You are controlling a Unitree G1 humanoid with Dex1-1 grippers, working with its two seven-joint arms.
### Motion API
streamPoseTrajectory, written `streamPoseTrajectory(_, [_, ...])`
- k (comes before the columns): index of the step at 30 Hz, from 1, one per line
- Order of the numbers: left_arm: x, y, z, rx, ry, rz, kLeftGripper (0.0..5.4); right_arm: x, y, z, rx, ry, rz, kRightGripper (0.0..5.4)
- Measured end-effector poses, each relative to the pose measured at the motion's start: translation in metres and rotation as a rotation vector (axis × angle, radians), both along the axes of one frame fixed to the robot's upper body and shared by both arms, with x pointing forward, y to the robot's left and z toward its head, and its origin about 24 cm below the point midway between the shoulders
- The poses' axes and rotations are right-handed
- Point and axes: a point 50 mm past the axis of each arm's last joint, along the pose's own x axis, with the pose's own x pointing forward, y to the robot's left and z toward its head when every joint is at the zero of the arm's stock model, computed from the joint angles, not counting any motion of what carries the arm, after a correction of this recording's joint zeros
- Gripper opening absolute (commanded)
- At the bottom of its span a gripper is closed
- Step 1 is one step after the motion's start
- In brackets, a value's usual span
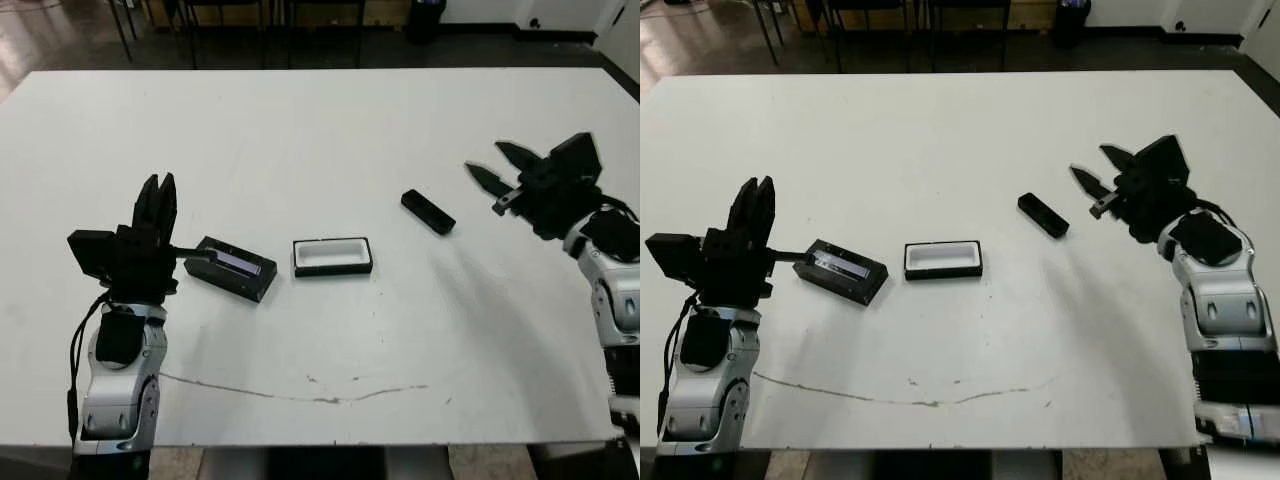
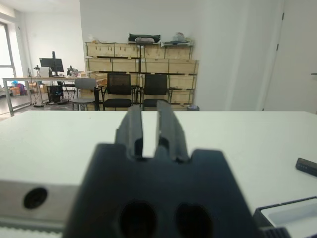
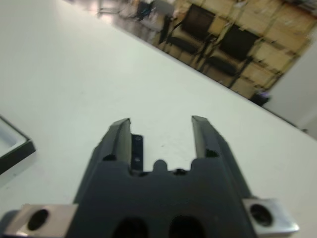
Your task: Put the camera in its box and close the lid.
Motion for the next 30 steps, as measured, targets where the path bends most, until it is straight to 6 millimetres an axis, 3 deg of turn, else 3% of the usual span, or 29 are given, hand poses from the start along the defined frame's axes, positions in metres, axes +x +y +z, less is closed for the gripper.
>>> streamPoseTrajectory(6, [-0.002,0.001,0.0,-0.004,0.0,0.002,0.0,0.008,-0.003,-0.018,0.001,0.172,0.093,4.08])
streamPoseTrajectory(12, [-0.005,0.003,-0.003,-0.001,0.018,0.008,0.0,0.011,-0.008,-0.027,0.011,0.238,0.107,5.39])
streamPoseTrajectory(30, [-0.004,0.005,-0.004,0.004,0.032,0.012,0.0,0.011,-0.004,-0.049,0.131,0.279,0.099,5.39])
